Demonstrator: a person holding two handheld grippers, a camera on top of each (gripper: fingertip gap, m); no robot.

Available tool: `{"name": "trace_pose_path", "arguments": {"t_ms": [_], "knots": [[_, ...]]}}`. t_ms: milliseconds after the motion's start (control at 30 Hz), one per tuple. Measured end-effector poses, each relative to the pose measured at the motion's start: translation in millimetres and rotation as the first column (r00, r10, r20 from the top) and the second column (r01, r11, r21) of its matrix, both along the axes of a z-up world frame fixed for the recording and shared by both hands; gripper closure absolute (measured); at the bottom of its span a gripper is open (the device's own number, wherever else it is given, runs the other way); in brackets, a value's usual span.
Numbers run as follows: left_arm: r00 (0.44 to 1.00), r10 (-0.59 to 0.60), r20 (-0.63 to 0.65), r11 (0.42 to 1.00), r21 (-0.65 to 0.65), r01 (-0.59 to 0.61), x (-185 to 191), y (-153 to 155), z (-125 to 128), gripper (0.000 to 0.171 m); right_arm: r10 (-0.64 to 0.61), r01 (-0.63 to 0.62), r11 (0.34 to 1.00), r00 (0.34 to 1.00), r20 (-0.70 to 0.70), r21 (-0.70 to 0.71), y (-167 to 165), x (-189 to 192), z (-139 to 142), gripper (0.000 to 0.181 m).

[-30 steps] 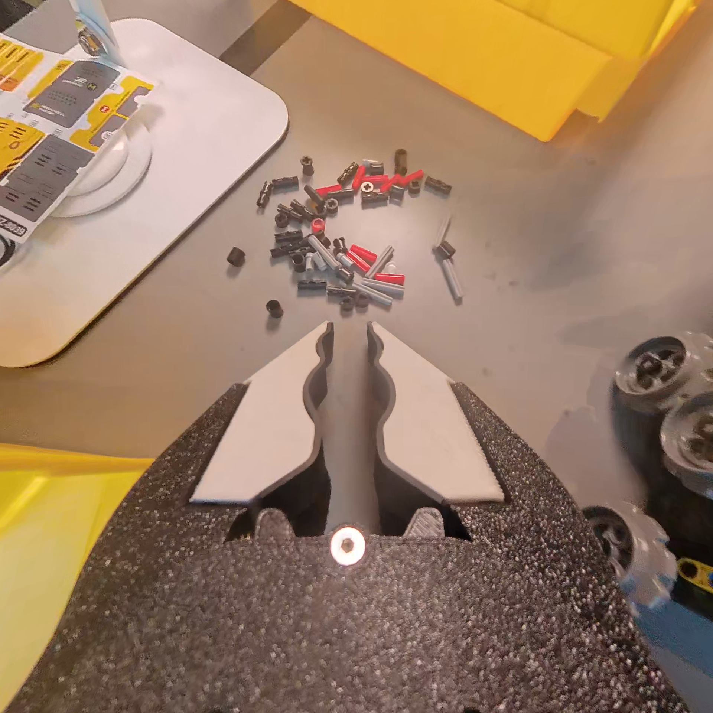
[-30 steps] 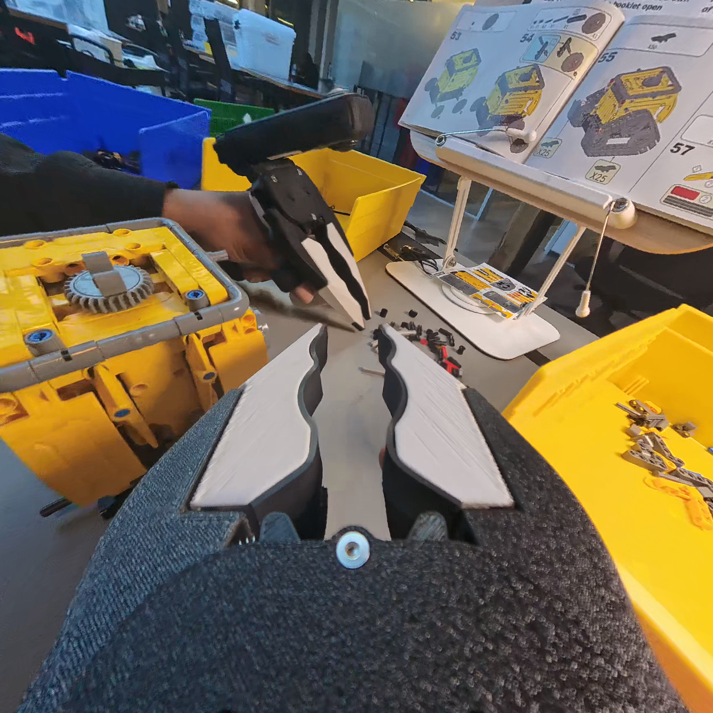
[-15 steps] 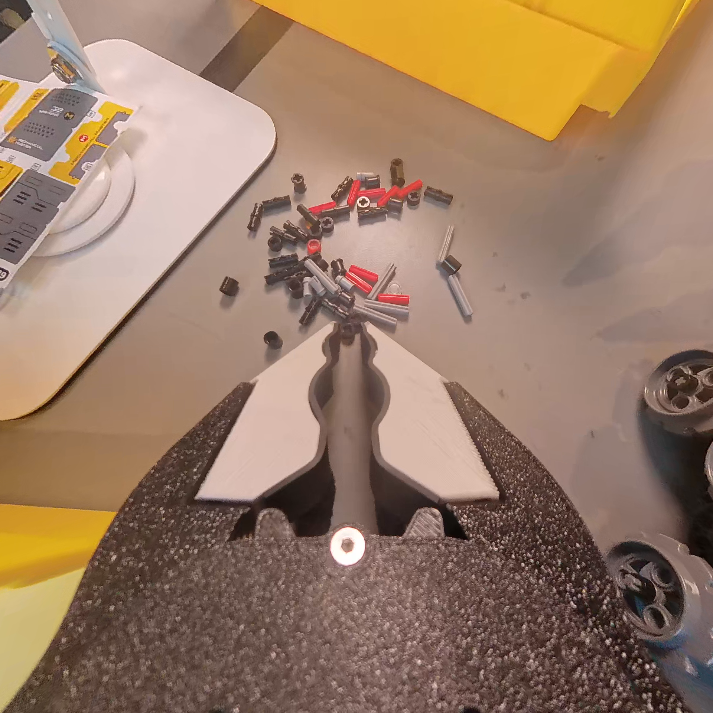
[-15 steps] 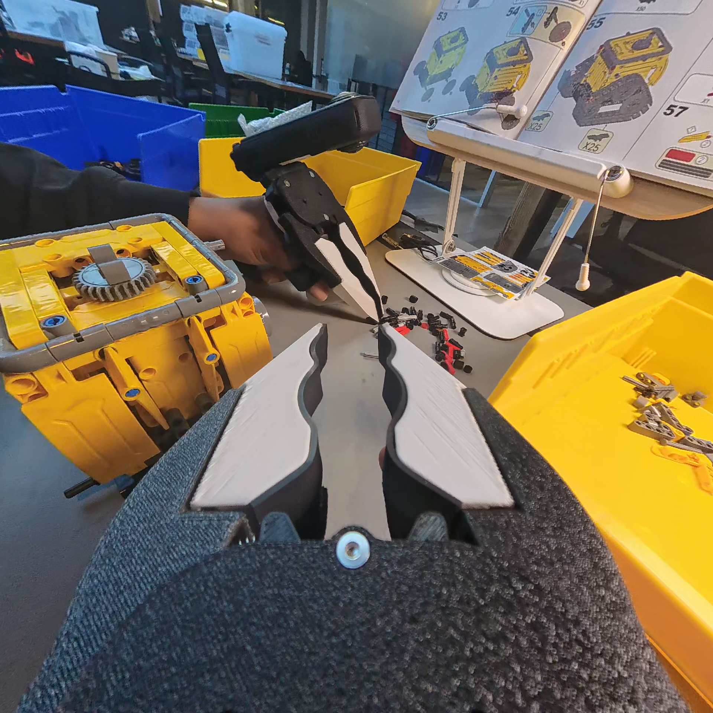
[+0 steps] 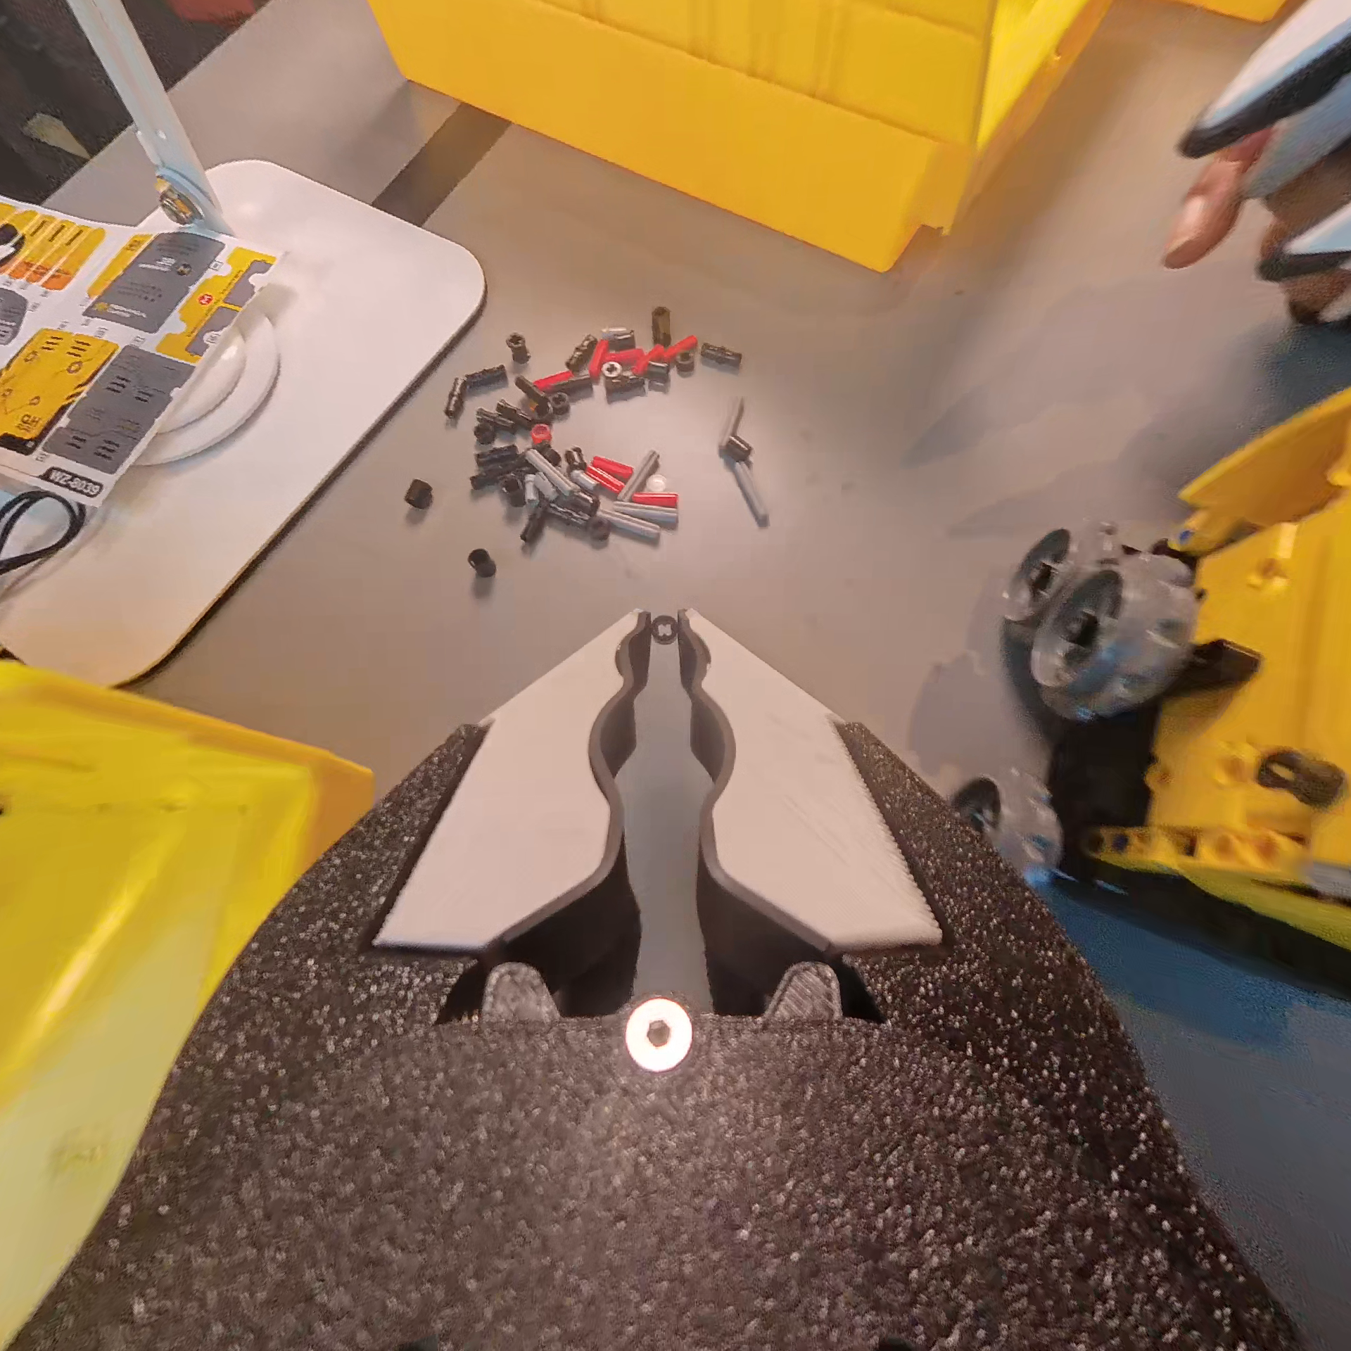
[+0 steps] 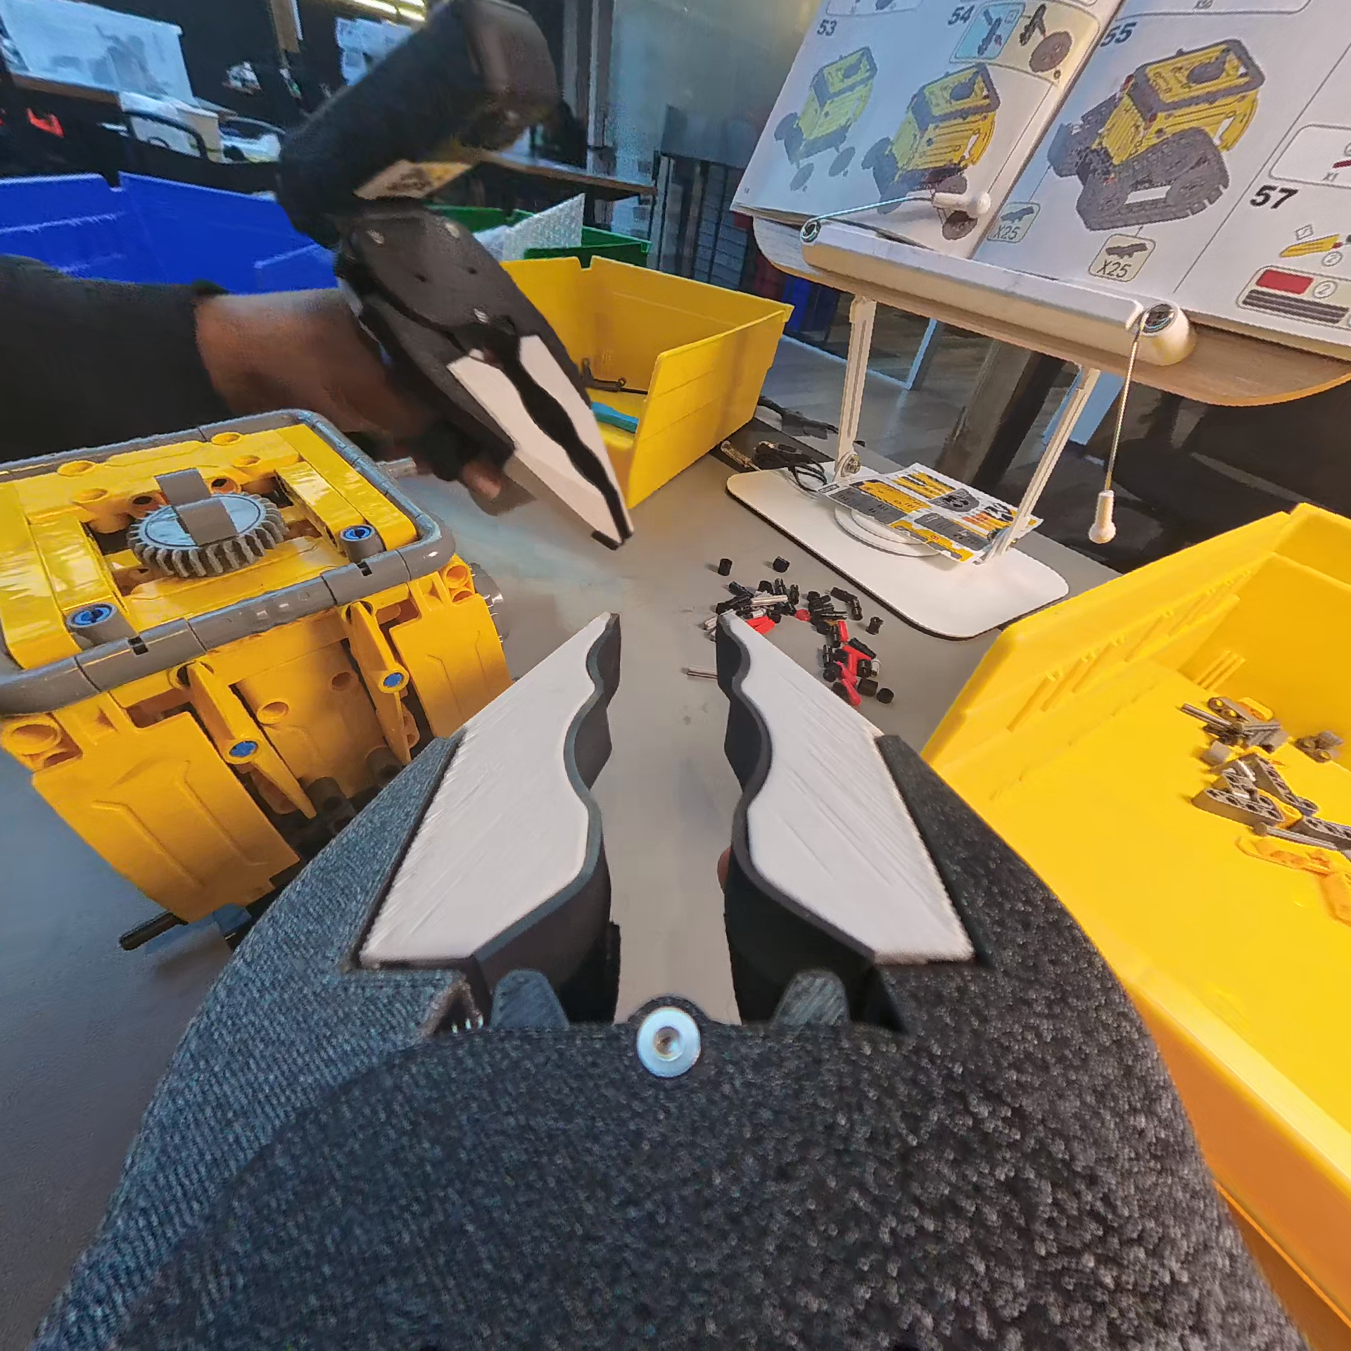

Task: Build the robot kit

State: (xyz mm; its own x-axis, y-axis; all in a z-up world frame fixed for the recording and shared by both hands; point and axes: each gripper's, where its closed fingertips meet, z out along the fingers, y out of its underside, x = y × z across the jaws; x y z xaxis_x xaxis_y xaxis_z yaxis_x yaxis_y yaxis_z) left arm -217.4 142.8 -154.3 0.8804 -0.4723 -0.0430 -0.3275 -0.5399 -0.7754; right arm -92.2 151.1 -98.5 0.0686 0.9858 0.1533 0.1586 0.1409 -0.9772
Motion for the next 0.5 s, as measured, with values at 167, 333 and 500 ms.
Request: {"name": "trace_pose_path", "arguments": {"t_ms": [167,333,500], "knots": [[0.998,-0.059,0.015,0.998,0.008,0.059,13,-69,11,0.167,-0.002,0.002,1.000,1.000,0.001,0.006,0,0,0,0.155],[0.995,-0.097,0.029,0.993,-0.058,0.099,39,-130,-12,0.167,-0.006,0.006,1.000,1.000,0.009,0.009,0,-1,-2,0.155],[0.986,-0.099,-0.132,0.991,-0.101,0.086,38,-146,-35,0.167,-0.012,0.012,1.000,1.000,0.012,0.004,2,-1,-2,0.155]]}}
